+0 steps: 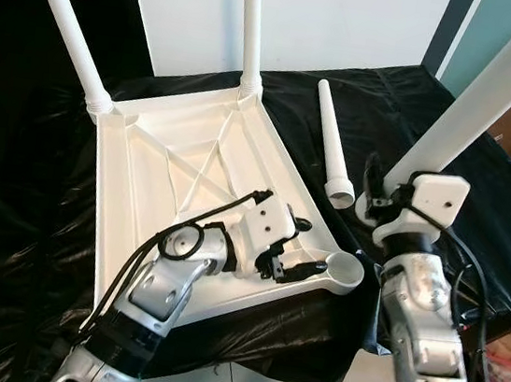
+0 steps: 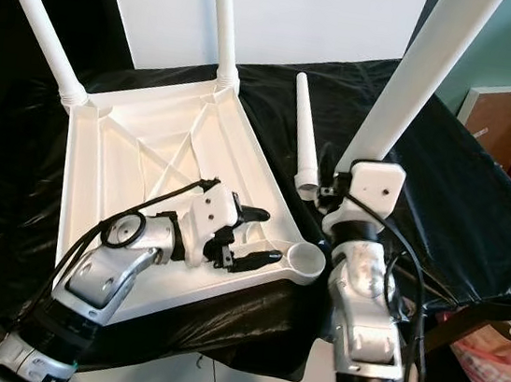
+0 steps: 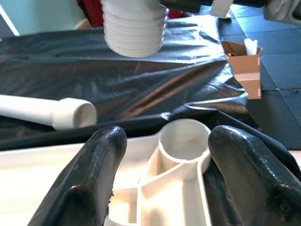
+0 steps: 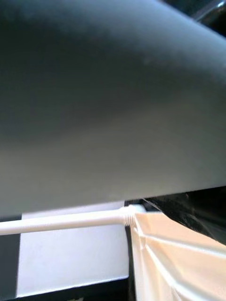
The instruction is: Building children table
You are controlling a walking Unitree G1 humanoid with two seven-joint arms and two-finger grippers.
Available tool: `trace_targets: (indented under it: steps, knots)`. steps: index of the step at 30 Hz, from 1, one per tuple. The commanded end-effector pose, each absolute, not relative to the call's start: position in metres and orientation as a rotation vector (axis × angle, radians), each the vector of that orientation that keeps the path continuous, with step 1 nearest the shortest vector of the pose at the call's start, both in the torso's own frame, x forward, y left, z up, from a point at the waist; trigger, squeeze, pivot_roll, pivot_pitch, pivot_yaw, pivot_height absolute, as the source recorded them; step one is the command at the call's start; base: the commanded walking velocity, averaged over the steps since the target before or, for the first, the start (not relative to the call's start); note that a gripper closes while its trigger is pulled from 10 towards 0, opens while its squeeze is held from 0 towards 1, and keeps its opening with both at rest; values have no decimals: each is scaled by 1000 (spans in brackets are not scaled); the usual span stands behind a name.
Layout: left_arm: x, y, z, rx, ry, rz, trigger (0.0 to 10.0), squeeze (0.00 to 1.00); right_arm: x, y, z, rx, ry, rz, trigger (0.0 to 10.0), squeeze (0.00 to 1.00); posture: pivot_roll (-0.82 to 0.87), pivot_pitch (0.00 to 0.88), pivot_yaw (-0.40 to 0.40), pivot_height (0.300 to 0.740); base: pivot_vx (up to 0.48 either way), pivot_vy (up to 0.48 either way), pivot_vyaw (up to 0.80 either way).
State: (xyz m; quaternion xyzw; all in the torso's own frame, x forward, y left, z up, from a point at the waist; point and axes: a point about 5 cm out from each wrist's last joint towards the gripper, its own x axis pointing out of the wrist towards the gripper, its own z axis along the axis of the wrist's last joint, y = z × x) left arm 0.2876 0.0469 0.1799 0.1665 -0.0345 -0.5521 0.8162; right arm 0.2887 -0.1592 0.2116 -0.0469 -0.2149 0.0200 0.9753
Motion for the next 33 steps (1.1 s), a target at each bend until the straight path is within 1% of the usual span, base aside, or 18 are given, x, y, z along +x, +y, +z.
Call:
trace_targets:
  steps: [1, 2, 5, 9, 10, 11, 12, 13, 14, 15, 17, 18, 21, 22, 23, 25, 27, 33]
  knots:
    - [296, 52, 184, 332, -105, -1040, 10000, 0, 292, -164, 207, -108, -395, 48, 10000, 0, -211, 41, 32, 740, 0, 0, 0]
    - [296, 52, 184, 332, -105, -1040, 10000, 0, 292, -164, 207, -108, -395, 48, 10000, 0, -211, 41, 32, 740, 0, 0, 0]
    - [307, 45, 197, 295, -157, -1043, 10000, 0, 303, -180, 196, -244, -240, 149, 10000, 0, -199, 33, 29, 740, 0, 0, 0]
    - [310, 42, 201, 287, -172, -1048, 10000, 0, 306, -183, 194, -262, -209, 169, 10000, 0, -199, 32, 29, 740, 0, 0, 0]
    - [313, 37, 211, 243, -197, -1061, 10000, 212, 308, -188, 192, -274, -171, 193, 10000, 0, -200, 28, 29, 740, 0, 0, 0]
    - [313, 37, 211, 243, -197, -1061, 10000, 212, 308, -188, 192, -274, -171, 193, 10000, 0, -200, 28, 29, 740, 0, 0, 0]
    - [316, 32, 221, 185, -226, -1082, 10000, 1000, 310, -193, 191, -286, -142, 214, 10000, 0, -199, 22, 27, 740, 0, 0, 0]
    - [317, 28, 228, 142, -244, -1102, 10000, 1000, 311, -197, 191, -299, -125, 229, 10000, 0, -200, 21, 28, 740, 0, 0, 0]
    - [317, 28, 228, 142, -244, -1102, 10000, 1000, 311, -197, 191, -299, -125, 229, 10000, 0, -200, 21, 28, 740, 0, 0, 0]
    - [318, 23, 236, 110, -263, -1120, 10000, 1000, 312, -199, 192, -336, -122, 267, 10000, 0, -201, 19, 28, 740, 0, 0, 0]
    - [318, 23, 236, 110, -263, -1120, 10000, 1000, 312, -199, 192, -336, -122, 267, 10000, 0, -201, 19, 28, 740, 0, 0, 0]
    - [318, 18, 243, 88, -285, -1139, 10000, 1000, 311, -198, 192, -361, -116, 323, 10000, 0, -202, 19, 27, 740, 0, 0, 0]
    - [318, 13, 248, 68, -301, -1158, 10000, 1000, 310, -197, 192, -391, -109, 376, 10000, 0, -205, 15, 27, 740, 0, 0, 0]
    - [315, 6, 256, 23, -325, -1205, 10000, 0, 310, -197, 192, -421, -99, 431, 10000, 0, -208, 13, 26, 740, 0, 0, 0]
    - [315, 6, 256, 23, -325, -1205, 10000, 0, 310, -197, 192, -421, -99, 431, 10000, 0, -208, 13, 26, 740, 0, 0, 0]
    - [313, -3, 266, -25, -352, -1266, 10000, 0, 309, -194, 194, -454, -79, 534, 10000, 0, -215, 11, 28, 740, 0, 0, 0]
    - [313, -3, 266, -25, -352, -1266, 10000, 0, 309, -194, 194, -454, -79, 534, 10000, 0, -215, 11, 28, 740, 0, 0, 0]
    - [316, -15, 284, -124, -373, -1334, 10000, 0, 308, -189, 193, -491, -28, 691, 10000, 0, -221, 5, 38, 740, 0, 0, 0]
